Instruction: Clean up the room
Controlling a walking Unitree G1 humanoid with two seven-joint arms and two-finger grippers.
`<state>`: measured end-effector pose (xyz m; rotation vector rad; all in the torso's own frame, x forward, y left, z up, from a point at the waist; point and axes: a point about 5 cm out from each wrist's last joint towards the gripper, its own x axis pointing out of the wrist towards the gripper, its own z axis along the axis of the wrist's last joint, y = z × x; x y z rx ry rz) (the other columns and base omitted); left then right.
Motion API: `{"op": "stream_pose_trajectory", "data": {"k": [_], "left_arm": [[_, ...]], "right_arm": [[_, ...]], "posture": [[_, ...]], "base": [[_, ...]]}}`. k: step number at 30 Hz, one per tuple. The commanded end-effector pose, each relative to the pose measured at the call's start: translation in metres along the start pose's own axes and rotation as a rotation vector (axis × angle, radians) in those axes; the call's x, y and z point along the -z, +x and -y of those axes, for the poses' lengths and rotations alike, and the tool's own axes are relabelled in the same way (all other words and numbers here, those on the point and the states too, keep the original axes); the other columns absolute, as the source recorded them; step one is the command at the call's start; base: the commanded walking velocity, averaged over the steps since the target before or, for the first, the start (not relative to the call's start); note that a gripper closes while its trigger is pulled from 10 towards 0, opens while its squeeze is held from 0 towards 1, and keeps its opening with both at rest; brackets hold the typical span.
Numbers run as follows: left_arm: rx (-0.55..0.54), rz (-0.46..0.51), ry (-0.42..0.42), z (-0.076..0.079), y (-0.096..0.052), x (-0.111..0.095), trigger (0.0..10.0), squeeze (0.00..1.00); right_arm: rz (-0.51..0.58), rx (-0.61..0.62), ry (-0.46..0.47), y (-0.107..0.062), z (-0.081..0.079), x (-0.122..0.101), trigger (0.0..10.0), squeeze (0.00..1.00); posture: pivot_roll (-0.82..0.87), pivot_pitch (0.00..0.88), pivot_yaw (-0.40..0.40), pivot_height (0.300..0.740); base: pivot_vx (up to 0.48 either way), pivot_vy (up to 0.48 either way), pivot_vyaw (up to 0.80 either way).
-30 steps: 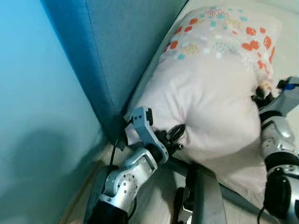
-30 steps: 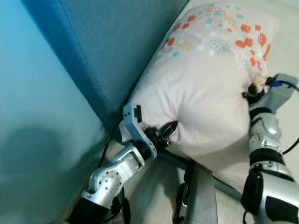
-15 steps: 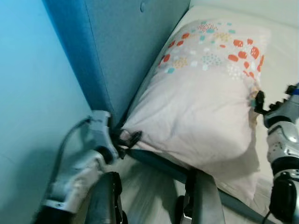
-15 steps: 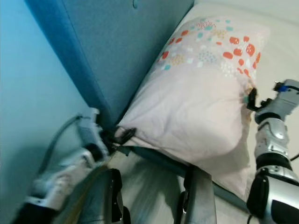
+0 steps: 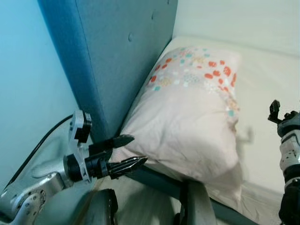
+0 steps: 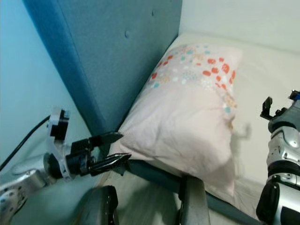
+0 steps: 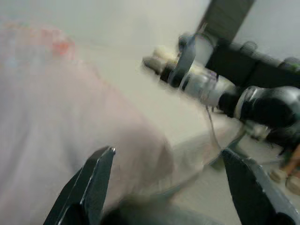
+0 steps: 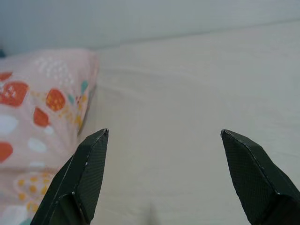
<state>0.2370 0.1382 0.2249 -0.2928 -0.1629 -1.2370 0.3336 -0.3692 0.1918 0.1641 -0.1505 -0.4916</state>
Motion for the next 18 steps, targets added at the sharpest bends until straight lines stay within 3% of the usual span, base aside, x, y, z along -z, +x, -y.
{"op": "stream_pose_trajectory", "data": {"k": [1,2,4,6,7,8,10,12,13,15,17,18], "left_arm": [[0.043,0.101,0.008,0.002,0.006,-0.016,10.0,0.00],[0.043,0.101,0.008,0.002,0.006,-0.016,10.0,0.00],[0.109,0.379,-0.012,-0.005,0.024,-0.055,10.0,0.00],[0.109,0.379,-0.012,-0.005,0.024,-0.055,10.0,0.00],[0.117,0.491,-0.037,-0.013,0.033,-0.067,10.0,0.00],[0.117,0.491,-0.037,-0.013,0.033,-0.067,10.0,0.00],[0.333,0.639,-0.120,-0.010,0.041,-0.075,10.0,0.00],[0.333,0.639,-0.120,-0.010,0.041,-0.075,10.0,0.00],[0.425,0.670,-0.135,-0.007,0.040,-0.074,10.0,0.00],[0.425,0.670,-0.135,-0.007,0.040,-0.074,10.0,0.00],[0.554,0.654,-0.123,0.001,0.037,-0.071,10.0,0.00],[0.554,0.654,-0.123,0.001,0.037,-0.071,10.0,0.00]], "right_arm": [[-0.027,-0.024,0.024,-0.001,-0.007,0.007,10.0,0.00],[-0.027,-0.024,0.024,-0.001,-0.007,0.007,10.0,0.00],[-0.035,-0.109,0.046,-0.002,-0.030,0.015,10.0,0.00],[-0.035,-0.109,0.046,-0.002,-0.030,0.015,10.0,0.00],[-0.048,-0.154,0.052,-0.004,-0.045,0.022,10.0,0.00],[-0.048,-0.154,0.052,-0.004,-0.045,0.022,10.0,0.00],[-0.101,-0.243,0.078,-0.014,-0.074,0.043,10.0,0.00],[-0.101,-0.243,0.078,-0.014,-0.074,0.043,10.0,0.00],[-0.119,-0.265,0.089,-0.017,-0.082,0.050,10.0,0.00],[-0.119,-0.265,0.089,-0.017,-0.082,0.050,10.0,0.00],[-0.138,-0.304,0.087,-0.021,-0.091,0.056,10.0,0.00],[-0.138,-0.304,0.087,-0.021,-0.091,0.056,10.0,0.00]], "posture": [[0.16,0.062,-0.034,0.535],[0.16,0.062,-0.034,0.535],[0.15,0.043,-0.038,0.535],[0.15,0.043,-0.038,0.535],[0.15,0.031,-0.043,0.535],[0.15,0.031,-0.043,0.535],[0.14,0.014,-0.041,0.535],[0.14,0.014,-0.041,0.535],[0.13,0.012,-0.041,0.535],[0.13,0.012,-0.041,0.535],[0.12,0.006,-0.042,0.535],[0.12,0.006,-0.042,0.535]], "base": [[0.000,0.000,0.00],[0.000,0.000,0.00],[0.000,0.000,0.00],[0.000,0.000,0.00],[0.000,0.000,0.00],[0.000,0.000,0.00],[0.000,0.000,0.00],[0.000,0.000,0.00],[0.000,0.000,0.00],[0.000,0.000,0.00],[0.000,0.000,0.00],[0.000,0.000,0.00]]}}
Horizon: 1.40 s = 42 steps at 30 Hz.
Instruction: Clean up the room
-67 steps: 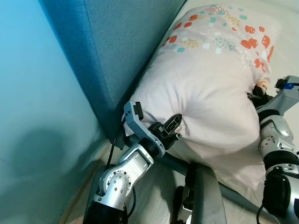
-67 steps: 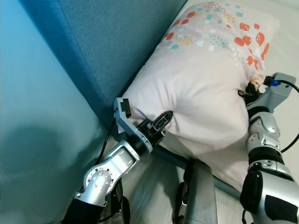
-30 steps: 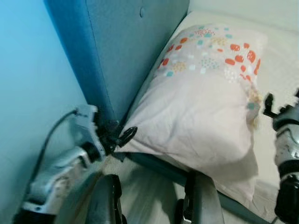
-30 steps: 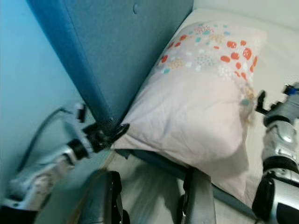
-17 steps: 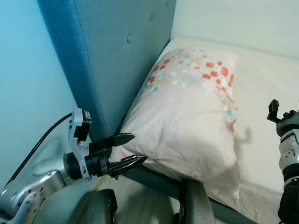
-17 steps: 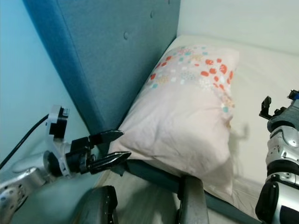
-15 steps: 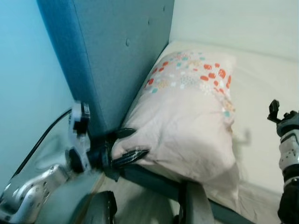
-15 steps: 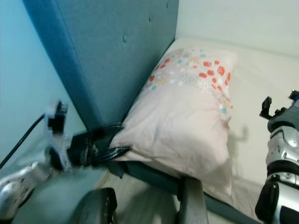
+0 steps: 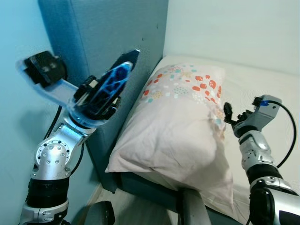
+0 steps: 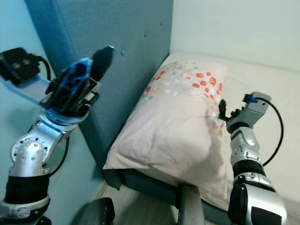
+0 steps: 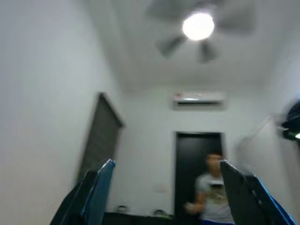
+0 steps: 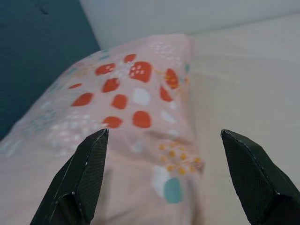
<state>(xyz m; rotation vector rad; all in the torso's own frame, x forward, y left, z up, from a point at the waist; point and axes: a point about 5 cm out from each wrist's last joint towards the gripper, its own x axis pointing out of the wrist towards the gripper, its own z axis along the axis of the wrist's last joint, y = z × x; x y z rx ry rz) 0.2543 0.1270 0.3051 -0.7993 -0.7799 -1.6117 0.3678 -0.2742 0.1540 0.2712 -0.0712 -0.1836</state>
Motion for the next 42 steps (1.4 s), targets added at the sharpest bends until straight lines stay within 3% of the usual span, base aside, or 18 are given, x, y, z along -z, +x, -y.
{"op": "stream_pose_trajectory", "data": {"k": [1,12,14,16,17,20,21,22,25,26,29,32,35,37,40,41,42], "left_arm": [[0.062,-0.024,-0.028,0.005,-0.001,0.003,10.0,0.00],[0.068,-0.024,-0.037,0.003,-0.002,0.004,10.0,0.00],[-0.049,-0.084,-0.018,-0.011,-0.010,0.017,10.0,0.00],[-0.049,-0.084,-0.018,-0.011,-0.010,0.017,10.0,0.00],[-0.128,-0.122,-0.002,-0.019,-0.017,0.026,10.0,0.00],[-0.128,-0.122,-0.002,-0.019,-0.017,0.026,10.0,0.00],[-0.219,-0.154,0.013,-0.027,-0.026,0.034,10.0,0.00],[-0.219,-0.154,0.013,-0.027,-0.026,0.034,10.0,0.00],[-0.611,-0.308,0.099,-0.045,-0.071,0.064,10.0,0.00],[-0.611,-0.308,0.099,-0.045,-0.071,0.064,10.0,0.00],[-0.813,-0.439,0.173,-0.042,-0.107,0.080,10.0,0.00],[-0.867,-0.458,0.209,-0.040,-0.116,0.080,10.0,0.00],[-1.087,-0.555,0.375,-0.037,-0.146,0.080,10.0,0.00],[-1.087,-0.555,0.375,-0.037,-0.146,0.080,10.0,0.00],[-1.151,-0.597,0.401,-0.030,-0.158,0.083,10.0,0.00],[-1.209,-0.629,0.379,-0.021,-0.168,0.093,10.0,0.00],[-1.228,-0.647,0.380,-0.018,-0.171,0.098,10.0,0.00]], "right_arm": [[-0.014,-0.018,-0.018,-0.001,-0.001,0.002,10.0,0.00],[-0.006,-0.034,-0.024,0.000,-0.001,-0.001,10.0,0.00],[0.002,-0.099,-0.044,0.000,-0.011,-0.001,10.0,0.00],[0.002,-0.099,-0.044,0.000,-0.011,-0.001,10.0,0.00],[0.007,-0.137,-0.050,0.000,-0.017,0.000,10.0,0.00],[0.007,-0.137,-0.050,0.000,-0.017,0.000,10.0,0.00],[0.019,-0.184,-0.043,-0.001,-0.026,0.001,10.0,0.00],[0.019,-0.184,-0.043,-0.001,-0.026,0.001,10.0,0.00],[0.046,-0.423,0.040,-0.015,-0.062,0.013,10.0,0.00],[0.046,-0.423,0.040,-0.015,-0.062,0.013,10.0,0.00],[0.021,-0.519,0.076,-0.027,-0.073,0.026,10.0,0.00],[0.006,-0.536,0.080,-0.032,-0.074,0.032,10.0,0.00],[-0.071,-0.575,0.089,-0.047,-0.079,0.056,10.0,0.00],[-0.071,-0.575,0.089,-0.047,-0.079,0.056,10.0,0.00],[-0.129,-0.584,0.072,-0.056,-0.080,0.073,10.0,0.00],[-0.220,-0.581,0.033,-0.068,-0.076,0.098,10.0,0.00],[-0.255,-0.581,0.028,-0.074,-0.073,0.106,10.0,0.00]], "posture": [[0.12,0.002,-0.042,0.535],[0.11,0.000,-0.047,0.535],[0.12,0.000,-0.048,0.545],[0.12,0.000,-0.048,0.545],[0.11,0.000,-0.047,0.550],[0.11,0.000,-0.047,0.550],[0.11,0.000,-0.047,0.555],[0.11,0.000,-0.047,0.555],[0.11,0.000,-0.048,0.569],[0.11,0.000,-0.048,0.569],[0.11,0.000,-0.044,0.584],[0.11,0.000,-0.044,0.589],[0.11,0.000,-0.045,0.604],[0.11,0.000,-0.045,0.604],[0.11,0.000,-0.047,0.614],[0.12,0.000,-0.055,0.624],[0.12,0.000,-0.055,0.629]], "base": [[0.000,0.000,0.00],[0.000,0.000,0.00],[0.000,0.000,0.00],[0.000,0.000,0.00],[0.000,0.000,0.00],[0.000,0.000,0.00],[0.000,0.000,0.00],[0.000,0.000,0.00],[0.000,0.000,0.00],[0.000,0.000,0.00],[0.000,0.000,0.00],[0.000,0.000,0.00],[0.000,0.000,0.00],[0.000,0.000,0.00],[0.000,0.000,0.00],[0.000,0.000,0.00],[0.000,0.000,0.00]]}}
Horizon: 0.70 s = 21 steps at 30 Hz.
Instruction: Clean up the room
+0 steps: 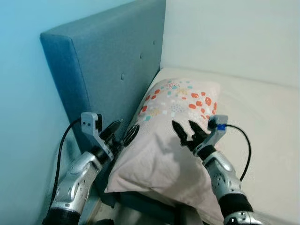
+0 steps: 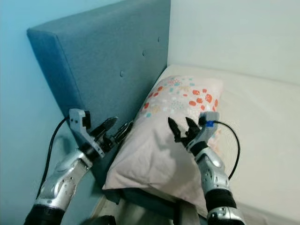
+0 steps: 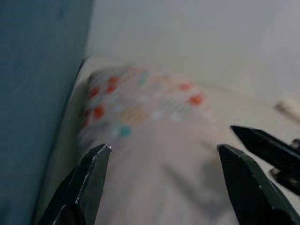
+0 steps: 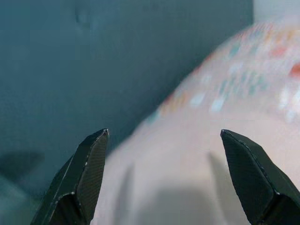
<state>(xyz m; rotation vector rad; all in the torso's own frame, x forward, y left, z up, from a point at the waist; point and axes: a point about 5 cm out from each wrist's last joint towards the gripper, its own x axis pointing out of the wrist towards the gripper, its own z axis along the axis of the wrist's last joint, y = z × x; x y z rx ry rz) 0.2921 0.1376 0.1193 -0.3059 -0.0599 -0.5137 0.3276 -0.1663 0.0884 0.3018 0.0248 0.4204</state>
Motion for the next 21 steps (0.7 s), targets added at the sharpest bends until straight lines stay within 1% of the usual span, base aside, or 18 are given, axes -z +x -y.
{"op": "stream_pose_trajectory", "data": {"k": [1,2,3,6,8,9,11,12,14,15,18,21], "left_arm": [[-0.034,-0.045,0.019,0.003,-0.003,0.014,10.0,0.00],[-0.034,-0.045,0.019,0.003,-0.003,0.014,10.0,0.00],[-0.045,-0.066,0.046,0.007,-0.005,0.022,10.0,0.00],[-0.052,-0.075,0.059,0.009,-0.005,0.027,10.0,0.00],[-0.058,-0.120,0.078,0.010,-0.007,0.037,10.0,0.00],[-0.063,-0.163,0.111,0.010,-0.007,0.043,10.0,0.00],[-0.060,-0.162,0.112,0.011,-0.006,0.043,10.0,0.00],[-0.055,-0.143,0.103,0.011,-0.005,0.042,10.0,0.00],[-0.054,-0.133,0.099,0.012,-0.005,0.042,10.0,0.00],[-0.049,-0.125,0.104,0.011,-0.004,0.041,10.0,0.00],[-0.045,-0.132,0.115,0.010,-0.004,0.042,10.0,0.00],[-0.060,-0.178,0.133,0.005,-0.007,0.054,10.0,0.00]], "right_arm": [[-0.094,0.003,0.009,-0.011,-0.001,0.025,10.0,0.00],[-0.094,0.003,0.009,-0.011,-0.001,0.025,10.0,0.00],[-0.120,0.003,0.011,-0.016,-0.001,0.030,10.0,0.00],[-0.130,0.001,0.012,-0.018,-0.001,0.032,10.0,0.00],[-0.137,0.001,0.012,-0.019,-0.002,0.032,10.0,0.00],[-0.139,0.002,0.011,-0.018,-0.002,0.032,10.0,0.00],[-0.140,0.001,0.009,-0.018,-0.002,0.032,10.0,0.00],[-0.141,0.000,0.004,-0.017,-0.002,0.032,10.0,0.00],[-0.141,0.000,0.002,-0.017,-0.001,0.032,10.0,0.00],[-0.148,0.004,-0.002,-0.017,0.000,0.033,10.0,0.00],[-0.158,0.013,-0.001,-0.018,0.001,0.036,10.0,0.00],[-0.193,0.044,0.004,-0.024,0.005,0.045,10.0,0.00]], "posture": [[0.12,0.000,-0.055,0.634],[0.12,0.000,-0.055,0.634],[0.12,0.000,-0.059,0.643],[0.12,0.000,-0.059,0.653],[0.12,0.000,-0.060,0.663],[0.12,0.000,-0.060,0.673],[0.12,0.000,-0.061,0.678],[0.12,0.000,-0.060,0.688],[0.12,0.000,-0.060,0.693],[0.12,0.000,-0.059,0.703],[0.12,0.000,-0.059,0.712],[0.12,0.000,-0.058,0.727]], "base": [[0.000,0.000,0.00],[0.000,0.000,0.00],[0.000,0.000,0.00],[0.000,0.000,0.00],[0.000,0.000,0.00],[-0.341,0.000,0.00],[-0.411,0.000,0.00],[-0.480,0.000,0.00],[-0.480,0.000,0.00],[0.000,0.000,0.00],[0.000,0.000,0.00],[0.000,0.000,0.00]]}}
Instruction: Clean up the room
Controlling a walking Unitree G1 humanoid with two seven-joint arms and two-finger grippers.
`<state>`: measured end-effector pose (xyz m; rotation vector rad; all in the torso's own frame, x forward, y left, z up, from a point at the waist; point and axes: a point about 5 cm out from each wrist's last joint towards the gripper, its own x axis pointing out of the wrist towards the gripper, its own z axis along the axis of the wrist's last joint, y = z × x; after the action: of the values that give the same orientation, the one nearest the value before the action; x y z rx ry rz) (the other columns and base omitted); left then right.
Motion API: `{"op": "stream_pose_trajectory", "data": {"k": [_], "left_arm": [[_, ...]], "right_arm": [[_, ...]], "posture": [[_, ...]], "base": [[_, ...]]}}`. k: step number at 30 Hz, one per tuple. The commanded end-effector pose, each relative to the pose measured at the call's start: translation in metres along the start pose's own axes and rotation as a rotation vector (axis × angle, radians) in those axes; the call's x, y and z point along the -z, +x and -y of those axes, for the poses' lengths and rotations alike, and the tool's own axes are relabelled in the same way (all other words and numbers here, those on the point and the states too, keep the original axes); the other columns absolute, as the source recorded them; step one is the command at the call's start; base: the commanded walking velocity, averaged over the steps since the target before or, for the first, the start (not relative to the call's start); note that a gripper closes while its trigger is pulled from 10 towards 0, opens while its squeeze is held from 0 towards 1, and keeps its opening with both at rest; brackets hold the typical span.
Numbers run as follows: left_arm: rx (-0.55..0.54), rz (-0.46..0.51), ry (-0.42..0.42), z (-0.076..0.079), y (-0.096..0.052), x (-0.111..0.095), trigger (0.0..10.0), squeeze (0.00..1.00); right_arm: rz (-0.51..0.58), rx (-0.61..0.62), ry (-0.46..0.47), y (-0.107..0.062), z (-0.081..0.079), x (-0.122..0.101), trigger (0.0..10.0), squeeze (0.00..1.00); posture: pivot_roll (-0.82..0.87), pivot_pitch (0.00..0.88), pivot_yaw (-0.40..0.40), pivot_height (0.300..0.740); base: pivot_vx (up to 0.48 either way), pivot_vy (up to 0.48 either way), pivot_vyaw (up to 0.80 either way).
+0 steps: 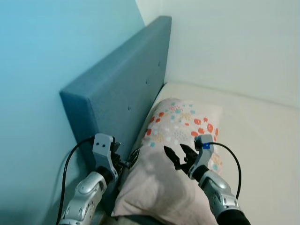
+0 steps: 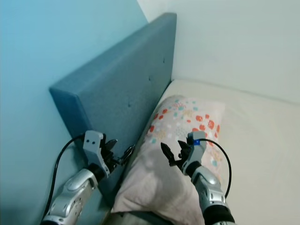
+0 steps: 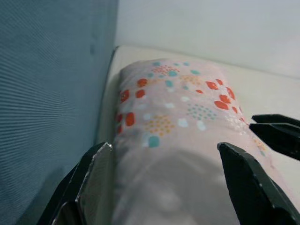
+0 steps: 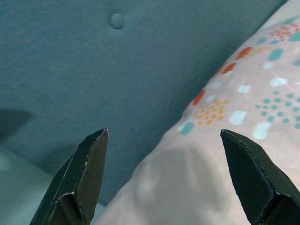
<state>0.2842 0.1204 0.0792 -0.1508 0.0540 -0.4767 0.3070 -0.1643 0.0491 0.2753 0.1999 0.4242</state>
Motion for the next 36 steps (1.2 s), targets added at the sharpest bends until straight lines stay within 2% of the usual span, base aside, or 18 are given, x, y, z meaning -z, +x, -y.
{"op": "stream_pose_trajectory", "data": {"k": [1,3,4,8,10,15,16,17,18,19,21,23,24,26,29,30,31,36], "left_arm": [[-0.017,-0.066,0.028,-0.004,-0.004,0.018,10.0,0.00],[-0.024,-0.084,0.041,-0.005,-0.005,0.023,10.0,0.00],[-0.068,-0.164,0.085,-0.012,-0.010,0.041,10.0,0.00],[-0.117,-0.236,0.108,-0.019,-0.017,0.056,10.0,0.00],[-0.176,-0.328,0.121,-0.027,-0.029,0.075,10.0,0.00],[-0.223,-0.450,0.075,-0.032,-0.048,0.101,10.0,0.00],[-0.223,-0.450,0.075,-0.032,-0.048,0.101,10.0,0.00],[-0.234,-0.498,0.066,-0.032,-0.054,0.109,10.0,0.00],[-0.264,-0.589,0.061,-0.033,-0.065,0.122,10.0,0.00],[-0.280,-0.629,0.059,-0.034,-0.071,0.128,10.0,0.00],[-0.289,-0.650,0.058,-0.034,-0.074,0.130,10.0,0.00],[-0.384,-0.748,-0.007,-0.038,-0.093,0.144,10.0,0.00],[-0.384,-0.748,-0.007,-0.038,-0.093,0.144,10.0,0.00],[-0.453,-0.823,-0.053,-0.040,-0.110,0.154,10.0,0.00],[-0.456,-0.863,-0.069,-0.036,-0.117,0.160,10.0,0.00],[-0.456,-0.863,-0.069,-0.036,-0.117,0.160,10.0,0.00],[-0.438,-0.886,-0.066,-0.033,-0.120,0.163,10.0,0.00],[-0.424,-0.926,-0.046,-0.030,-0.127,0.168,10.0,0.00]], "right_arm": [[-0.043,0.040,-0.004,-0.006,0.005,0.012,10.0,0.00],[-0.059,0.050,-0.003,-0.007,0.006,0.016,10.0,0.00],[-0.110,0.089,0.005,-0.014,0.011,0.027,10.0,0.00],[-0.158,0.120,0.008,-0.020,0.015,0.038,10.0,0.00],[-0.228,0.162,0.013,-0.029,0.018,0.054,10.0,0.00],[-0.358,0.250,0.001,-0.048,0.024,0.081,10.0,0.00],[-0.358,0.250,0.001,-0.048,0.024,0.081,10.0,0.00],[-0.412,0.303,-0.002,-0.056,0.028,0.090,10.0,0.00],[-0.517,0.397,-0.006,-0.074,0.034,0.106,10.0,0.00],[-0.545,0.423,-0.007,-0.079,0.035,0.111,10.0,0.00],[-0.557,0.433,-0.007,-0.081,0.036,0.112,10.0,0.00],[-0.617,0.478,-0.003,-0.096,0.037,0.124,10.0,0.00],[-0.617,0.478,-0.003,-0.096,0.037,0.124,10.0,0.00],[-0.674,0.525,0.033,-0.112,0.035,0.138,10.0,0.00],[-0.737,0.579,0.058,-0.131,0.033,0.152,10.0,0.00],[-0.737,0.579,0.058,-0.131,0.033,0.152,10.0,0.00],[-0.775,0.606,0.072,-0.143,0.032,0.160,10.0,0.00],[-0.818,0.618,0.069,-0.153,0.029,0.167,10.0,0.00]], "posture": [[0.12,0.000,-0.056,0.732],[0.12,0.000,-0.056,0.737],[0.12,0.000,-0.057,0.740],[0.12,0.000,-0.057,0.740],[0.12,0.000,-0.057,0.740],[0.12,0.000,-0.055,0.740],[0.12,0.000,-0.055,0.740],[0.12,0.000,-0.056,0.740],[0.12,0.000,-0.057,0.740],[0.12,0.000,-0.056,0.740],[0.12,0.000,-0.056,0.740],[0.12,0.000,-0.053,0.740],[0.12,0.000,-0.053,0.740],[0.11,0.000,-0.048,0.740],[0.10,0.000,-0.045,0.740],[0.10,0.000,-0.045,0.740],[0.10,0.000,-0.045,0.740],[0.10,0.000,-0.044,0.740]], "base": [[0.000,0.000,0.00],[0.000,0.000,0.00],[0.000,0.000,0.00],[0.000,0.000,0.00],[0.000,0.000,0.00],[0.000,0.000,0.00],[0.000,0.000,0.00],[0.000,0.000,0.00],[0.000,0.000,0.00],[0.000,0.000,0.00],[0.000,0.000,0.00],[0.000,0.000,0.00],[0.000,0.000,0.00],[0.000,0.000,0.00],[0.000,0.000,0.00],[0.000,0.000,0.00],[0.000,0.000,0.00],[0.000,0.000,0.00]]}}
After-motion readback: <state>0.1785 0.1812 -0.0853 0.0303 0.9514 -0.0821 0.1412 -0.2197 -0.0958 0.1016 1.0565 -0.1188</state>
